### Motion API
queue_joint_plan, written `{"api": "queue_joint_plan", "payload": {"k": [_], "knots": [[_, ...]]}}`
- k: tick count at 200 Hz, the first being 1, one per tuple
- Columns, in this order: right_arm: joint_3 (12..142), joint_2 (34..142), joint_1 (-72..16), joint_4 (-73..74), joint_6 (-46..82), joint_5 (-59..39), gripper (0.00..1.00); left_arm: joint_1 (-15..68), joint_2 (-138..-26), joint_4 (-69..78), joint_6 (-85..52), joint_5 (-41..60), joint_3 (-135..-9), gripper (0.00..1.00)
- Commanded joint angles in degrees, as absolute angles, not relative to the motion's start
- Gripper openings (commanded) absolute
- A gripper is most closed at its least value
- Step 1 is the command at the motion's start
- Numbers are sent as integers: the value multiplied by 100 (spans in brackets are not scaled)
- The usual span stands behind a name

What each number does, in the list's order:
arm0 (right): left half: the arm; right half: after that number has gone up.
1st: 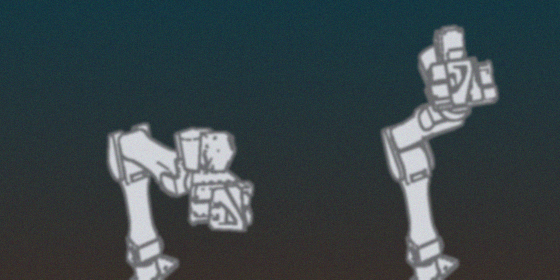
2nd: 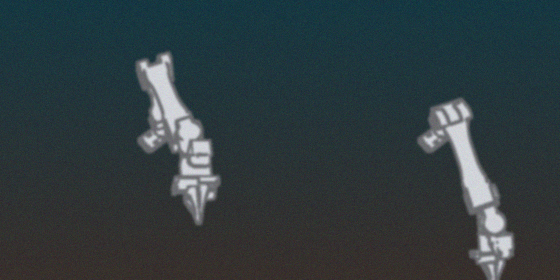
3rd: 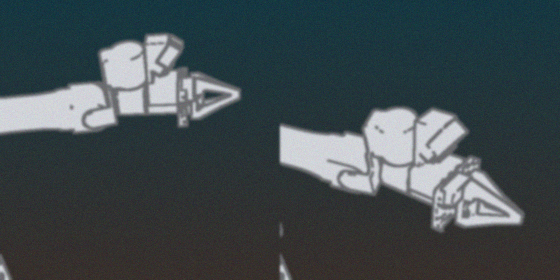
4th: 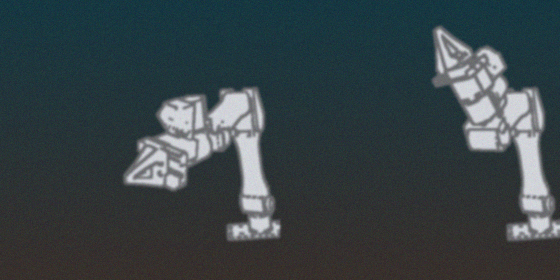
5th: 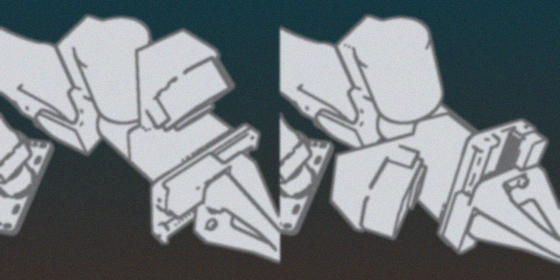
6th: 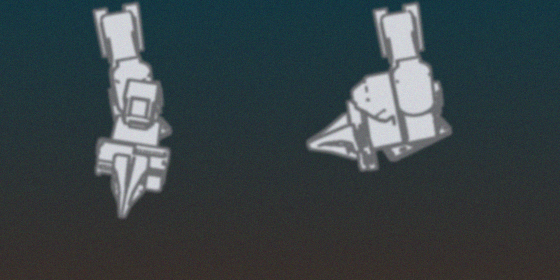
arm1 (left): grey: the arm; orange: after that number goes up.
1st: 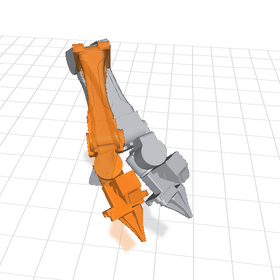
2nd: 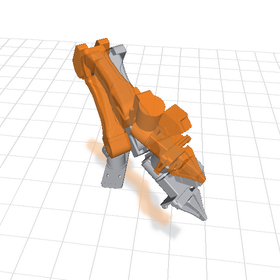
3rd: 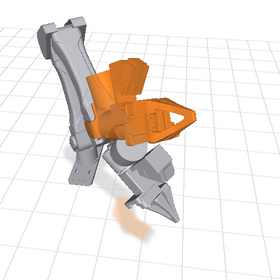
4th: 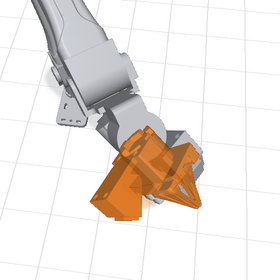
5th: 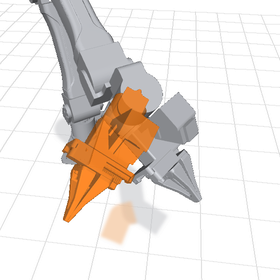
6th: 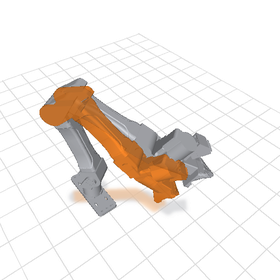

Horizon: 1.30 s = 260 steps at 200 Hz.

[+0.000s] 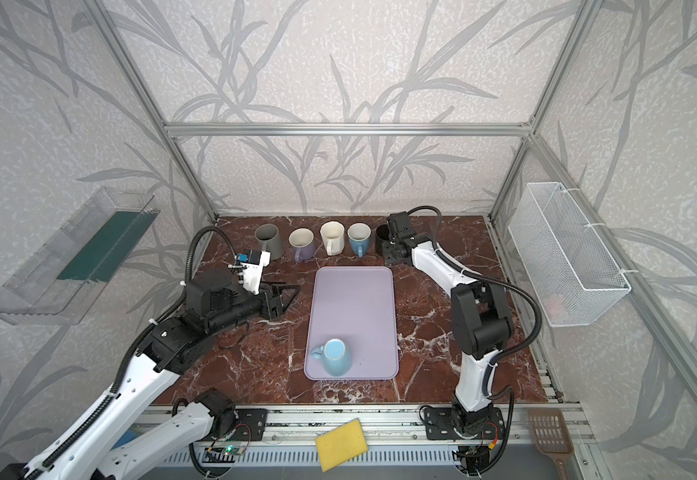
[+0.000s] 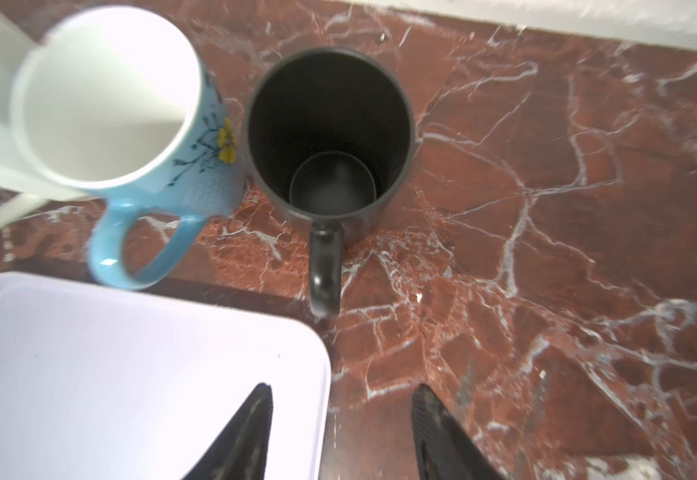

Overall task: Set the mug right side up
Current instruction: 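Set the black mug upright and open the right gripper, then lower the left gripper to the light-blue mug on the tray while the right gripper approaches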

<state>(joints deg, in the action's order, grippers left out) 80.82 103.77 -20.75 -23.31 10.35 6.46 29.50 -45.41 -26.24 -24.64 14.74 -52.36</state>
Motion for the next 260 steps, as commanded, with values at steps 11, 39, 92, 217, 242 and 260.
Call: {"api": "queue_joint_plan", "payload": {"k": [11,39,92,217,242,260], "knots": [[7303,9437,-2084,-1984,1006,194,55,2929,-4360,-3087,-2691,1232,-5112,60],[6532,8617,-2109,-1795,1132,-106,55,2942,-4149,-3227,-2959,1276,-4753,60],[5466,7408,-2331,-1867,1319,-518,55,3039,-3433,-3095,-3736,1425,-3610,59],[4479,6295,-3129,-2203,1538,-270,53,4499,-3193,-2839,-4352,1252,-2375,60],[4452,6224,-3137,-2218,1571,-369,53,4736,-3643,-2597,-4247,1305,-2458,60],[4431,6230,-3155,-2180,1601,-595,53,4909,-3924,-2517,-4157,1190,-2568,60]]}}
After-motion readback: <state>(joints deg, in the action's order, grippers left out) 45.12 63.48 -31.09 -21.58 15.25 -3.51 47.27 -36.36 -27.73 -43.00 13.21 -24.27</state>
